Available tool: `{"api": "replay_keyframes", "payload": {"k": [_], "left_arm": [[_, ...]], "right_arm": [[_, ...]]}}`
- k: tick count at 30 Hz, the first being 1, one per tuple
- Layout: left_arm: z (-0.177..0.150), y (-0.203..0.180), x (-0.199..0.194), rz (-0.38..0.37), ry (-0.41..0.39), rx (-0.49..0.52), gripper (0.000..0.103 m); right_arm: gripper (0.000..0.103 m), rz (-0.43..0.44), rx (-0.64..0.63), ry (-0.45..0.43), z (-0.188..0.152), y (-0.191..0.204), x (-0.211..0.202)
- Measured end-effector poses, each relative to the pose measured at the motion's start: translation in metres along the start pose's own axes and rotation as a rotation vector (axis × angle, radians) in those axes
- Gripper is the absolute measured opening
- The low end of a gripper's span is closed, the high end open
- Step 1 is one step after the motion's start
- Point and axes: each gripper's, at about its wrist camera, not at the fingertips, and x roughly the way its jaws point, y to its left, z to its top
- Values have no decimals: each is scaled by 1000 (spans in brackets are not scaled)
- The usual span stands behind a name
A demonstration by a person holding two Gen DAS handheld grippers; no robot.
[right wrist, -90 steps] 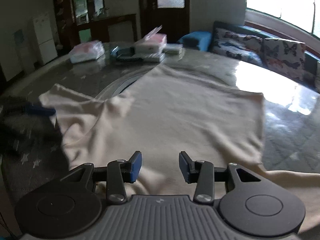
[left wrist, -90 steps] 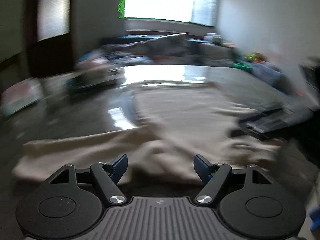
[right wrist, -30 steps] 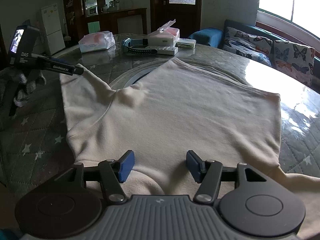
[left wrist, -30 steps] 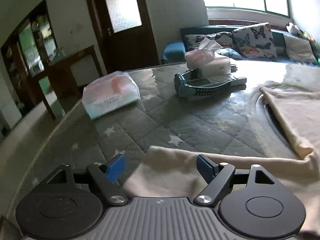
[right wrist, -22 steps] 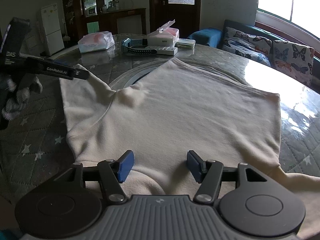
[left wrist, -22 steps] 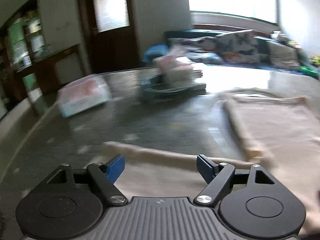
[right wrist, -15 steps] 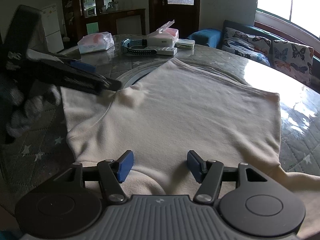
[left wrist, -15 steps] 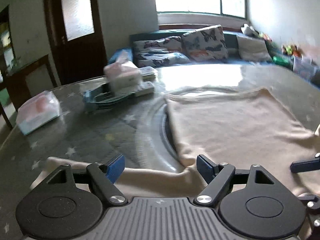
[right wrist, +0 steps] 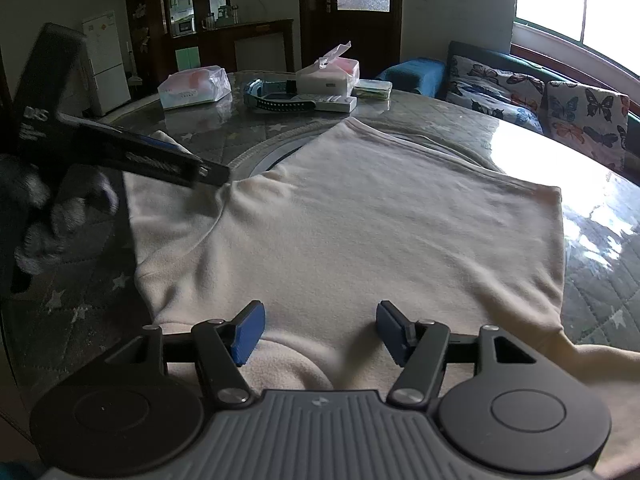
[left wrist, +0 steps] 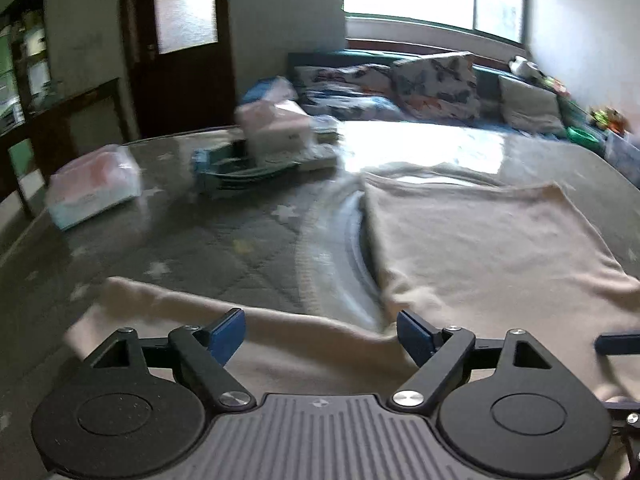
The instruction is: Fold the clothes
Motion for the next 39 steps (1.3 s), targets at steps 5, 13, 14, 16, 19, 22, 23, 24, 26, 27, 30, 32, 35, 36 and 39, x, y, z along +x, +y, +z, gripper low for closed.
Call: {"api": "replay_keyframes", "payload": {"k": [5, 13, 14, 16, 19, 22, 23, 24, 26, 27, 30, 32, 35, 36, 39], "left_arm": [[-9, 28, -11, 92, -1, -59, 90], [-26, 77, -26, 255, -19, -192, 91], [-28, 83, -28, 279, -26, -210, 91], [-33, 97, -28, 304, -29, -254, 86], [-39, 117, -26, 305, -9, -326, 80], [-40, 127, -25, 290, -5, -357, 74], [-40, 128, -25, 281, -5, -361, 72], [-39, 130, -24, 273, -5, -366, 72], [-36, 131, -22, 269, -8, -369, 72], [-35, 131, -20, 270, -9, -370, 72], [-31, 132, -14, 272, -7, -368, 62], [-28, 132, -11, 274, -6, -368, 49], [-27, 136, -10, 264, -14, -383, 15], [-27, 137, -10, 253, -16, -394, 11], [-24, 134, -15, 242, -36, -399, 6]], "right_arm": [[66, -5, -1, -2, 0, 2, 0], [66, -14, -1, -1, 1, 4, 0], [66, -14, -2, -2, 1, 4, -1], [66, -13, -3, -4, 1, 5, -1], [65, -12, -10, -8, 3, 7, -1], [64, -10, -15, -14, 4, 8, -2], [64, -9, -14, -17, 5, 8, -2], [64, -9, -13, -19, 5, 8, -2], [63, -8, -12, -21, 6, 8, -3], [63, -8, -12, -22, 6, 8, -3], [62, -6, -14, -25, 7, 9, -5], [60, -3, -12, -28, 8, 8, -6], [59, -4, -5, -33, 8, 7, -7], [58, -5, -2, -34, 8, 6, -8], [58, -5, 8, -41, 9, 5, -10]]}}
